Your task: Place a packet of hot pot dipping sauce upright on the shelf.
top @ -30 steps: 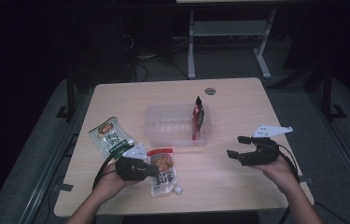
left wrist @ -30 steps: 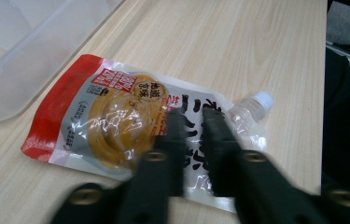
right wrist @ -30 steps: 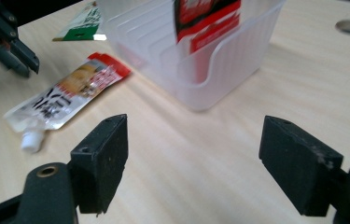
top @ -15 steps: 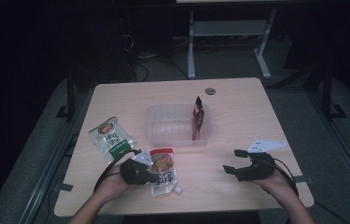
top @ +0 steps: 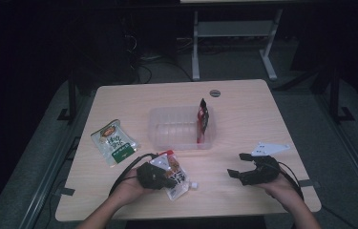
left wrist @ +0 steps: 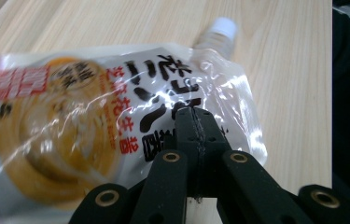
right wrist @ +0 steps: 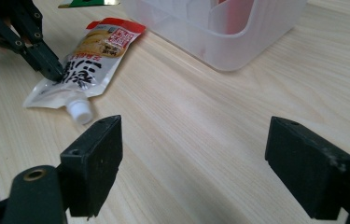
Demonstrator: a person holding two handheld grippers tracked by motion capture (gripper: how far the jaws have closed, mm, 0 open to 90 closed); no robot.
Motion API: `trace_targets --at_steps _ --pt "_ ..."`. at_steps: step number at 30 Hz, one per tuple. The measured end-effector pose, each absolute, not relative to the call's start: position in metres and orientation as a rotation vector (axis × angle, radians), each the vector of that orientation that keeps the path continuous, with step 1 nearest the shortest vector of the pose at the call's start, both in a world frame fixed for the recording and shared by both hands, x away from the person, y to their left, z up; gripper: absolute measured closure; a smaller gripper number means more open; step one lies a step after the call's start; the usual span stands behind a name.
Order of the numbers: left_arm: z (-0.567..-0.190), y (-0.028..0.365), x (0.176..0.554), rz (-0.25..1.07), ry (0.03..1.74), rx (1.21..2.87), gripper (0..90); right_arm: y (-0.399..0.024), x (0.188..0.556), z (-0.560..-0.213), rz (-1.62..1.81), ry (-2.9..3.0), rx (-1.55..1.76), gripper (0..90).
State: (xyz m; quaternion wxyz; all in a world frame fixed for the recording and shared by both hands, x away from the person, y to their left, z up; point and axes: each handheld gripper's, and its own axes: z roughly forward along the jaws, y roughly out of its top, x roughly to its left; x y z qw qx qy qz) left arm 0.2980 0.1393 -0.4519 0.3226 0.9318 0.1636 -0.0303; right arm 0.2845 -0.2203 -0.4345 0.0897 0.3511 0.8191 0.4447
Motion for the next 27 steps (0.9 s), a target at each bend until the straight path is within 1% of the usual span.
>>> trace_targets --at_steps 17,21,23,25,27 --pt "-0.453 0.084 0.314 -0.018 0.414 2.414 89.7 -0.22 0.287 -0.437 1.308 2.442 1.045 18.0" --pt "-0.445 0.092 0.316 0.002 0.433 2.384 89.6 -0.22 0.288 -0.438 1.311 2.443 1.043 18.0" --pt "-0.435 0.111 0.325 0.046 0.488 2.336 89.6 -0.219 0.288 -0.438 1.308 2.446 1.043 18.0" --pt "-0.432 0.118 0.328 0.059 0.503 2.332 89.6 -0.218 0.289 -0.439 1.308 2.45 1.038 18.0" --pt "-0.428 0.136 0.336 0.115 0.549 2.321 89.6 -0.216 0.289 -0.44 1.299 2.459 1.038 18.0"
